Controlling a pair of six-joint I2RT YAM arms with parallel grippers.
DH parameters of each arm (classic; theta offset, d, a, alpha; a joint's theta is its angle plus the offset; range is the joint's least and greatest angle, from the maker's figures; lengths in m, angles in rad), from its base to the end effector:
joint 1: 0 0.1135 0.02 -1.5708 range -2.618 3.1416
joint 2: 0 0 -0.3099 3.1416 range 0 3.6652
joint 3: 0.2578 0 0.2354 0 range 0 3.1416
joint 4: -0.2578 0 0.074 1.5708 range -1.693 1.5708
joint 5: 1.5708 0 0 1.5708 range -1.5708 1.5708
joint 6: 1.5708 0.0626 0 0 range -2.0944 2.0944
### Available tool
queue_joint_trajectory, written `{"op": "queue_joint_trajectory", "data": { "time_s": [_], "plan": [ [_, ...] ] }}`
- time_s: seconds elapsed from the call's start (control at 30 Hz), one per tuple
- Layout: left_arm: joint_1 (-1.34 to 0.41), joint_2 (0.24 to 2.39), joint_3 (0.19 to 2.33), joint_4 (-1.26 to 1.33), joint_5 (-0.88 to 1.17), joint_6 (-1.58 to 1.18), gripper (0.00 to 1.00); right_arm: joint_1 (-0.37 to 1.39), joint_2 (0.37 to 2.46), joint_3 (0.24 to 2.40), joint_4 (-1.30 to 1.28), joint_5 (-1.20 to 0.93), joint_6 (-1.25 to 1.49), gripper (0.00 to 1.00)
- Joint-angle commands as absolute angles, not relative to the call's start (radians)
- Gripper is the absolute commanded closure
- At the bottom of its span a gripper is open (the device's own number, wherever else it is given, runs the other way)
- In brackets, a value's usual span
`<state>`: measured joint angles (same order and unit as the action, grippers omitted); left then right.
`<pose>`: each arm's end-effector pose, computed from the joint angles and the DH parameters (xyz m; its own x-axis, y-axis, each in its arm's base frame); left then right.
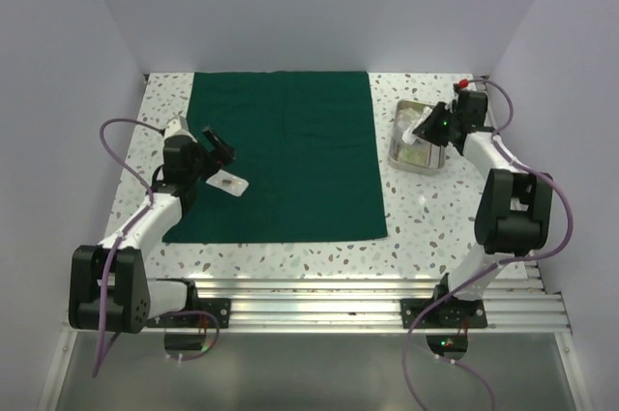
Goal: Prepare the surgical pack
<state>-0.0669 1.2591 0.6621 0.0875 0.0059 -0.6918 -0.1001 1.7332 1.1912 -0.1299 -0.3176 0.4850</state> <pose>0.2656 -0.0182 0.2635 -0.4207 -0.6111 -0.6705 -0.2550 0.7889 -0.5591 0.4005 -0.0206 0.2702 -0.6170 0.5071 -0.6018 0.1576 0.8288 0.5368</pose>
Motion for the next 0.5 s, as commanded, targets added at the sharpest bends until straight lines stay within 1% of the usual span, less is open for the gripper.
{"op": "queue_joint_trajectory", "data": {
  "time_s": [0.0, 0.23, 0.4, 0.47],
  "plan": [
    [-0.057, 1.215, 0.637, 0.123, -0.051, -0.690, 0.00, -0.077, 1.755, 1.288, -0.328, -0.242, 0.361, 0.81],
    [-0.055, 1.197, 0.623, 0.130, -0.040, -0.681, 0.00, -0.066, 1.824, 1.321, -0.345, -0.299, 0.318, 0.81],
    [-0.055, 1.190, 0.611, 0.147, -0.032, -0.681, 0.00, -0.008, 1.917, 1.429, -0.417, -0.247, 0.261, 0.81],
    [-0.055, 1.186, 0.611, 0.149, -0.032, -0.675, 0.00, 0.041, 1.969, 1.494, -0.472, -0.204, 0.250, 0.80]
  ]
}}
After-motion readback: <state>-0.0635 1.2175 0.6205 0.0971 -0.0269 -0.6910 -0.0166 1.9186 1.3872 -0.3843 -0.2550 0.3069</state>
